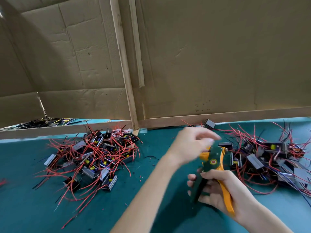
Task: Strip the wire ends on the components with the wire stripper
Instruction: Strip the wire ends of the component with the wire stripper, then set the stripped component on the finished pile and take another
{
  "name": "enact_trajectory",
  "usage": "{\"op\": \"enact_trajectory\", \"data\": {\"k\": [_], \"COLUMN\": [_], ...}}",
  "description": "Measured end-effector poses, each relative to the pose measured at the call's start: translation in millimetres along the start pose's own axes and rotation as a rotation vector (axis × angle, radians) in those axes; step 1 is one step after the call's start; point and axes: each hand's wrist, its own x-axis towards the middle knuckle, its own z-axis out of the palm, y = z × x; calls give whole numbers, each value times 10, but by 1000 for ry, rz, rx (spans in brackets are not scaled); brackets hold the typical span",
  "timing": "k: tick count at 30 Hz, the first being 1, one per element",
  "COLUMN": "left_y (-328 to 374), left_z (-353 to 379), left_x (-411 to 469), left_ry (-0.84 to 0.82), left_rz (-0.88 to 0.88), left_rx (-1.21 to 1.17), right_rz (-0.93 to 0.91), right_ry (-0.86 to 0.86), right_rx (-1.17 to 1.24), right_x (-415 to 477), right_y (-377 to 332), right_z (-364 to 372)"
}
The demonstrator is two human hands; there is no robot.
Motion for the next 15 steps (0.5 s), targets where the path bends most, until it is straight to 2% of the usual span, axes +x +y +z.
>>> {"op": "enact_trajectory", "data": {"k": [1,2,4,6,9,15], "left_y": [-122,-253,-541,-819,-1100,-1261], "left_z": [-220,-443,-811,-1040,-1148,-1133], "left_x": [-17,-47,-128,-203,-244,-213], "left_ry": [109,223,412,480,455,399], "left_rz": [-23,-69,-224,-411,-533,-467], "left_rx": [178,371,688,884,922,985], "right_rz": [37,97,151,154,155,164], "right_ry": [131,84,84,81,41,1], "right_rx": [-219,-117,-148,-160,-170,-183], "right_x": [-278,-104,-203,-168,-184,-229], "right_y": [-3,-15,16,-11,-9,-14], "right_z": [-256,-220,-369,-352,-362,-318]}}
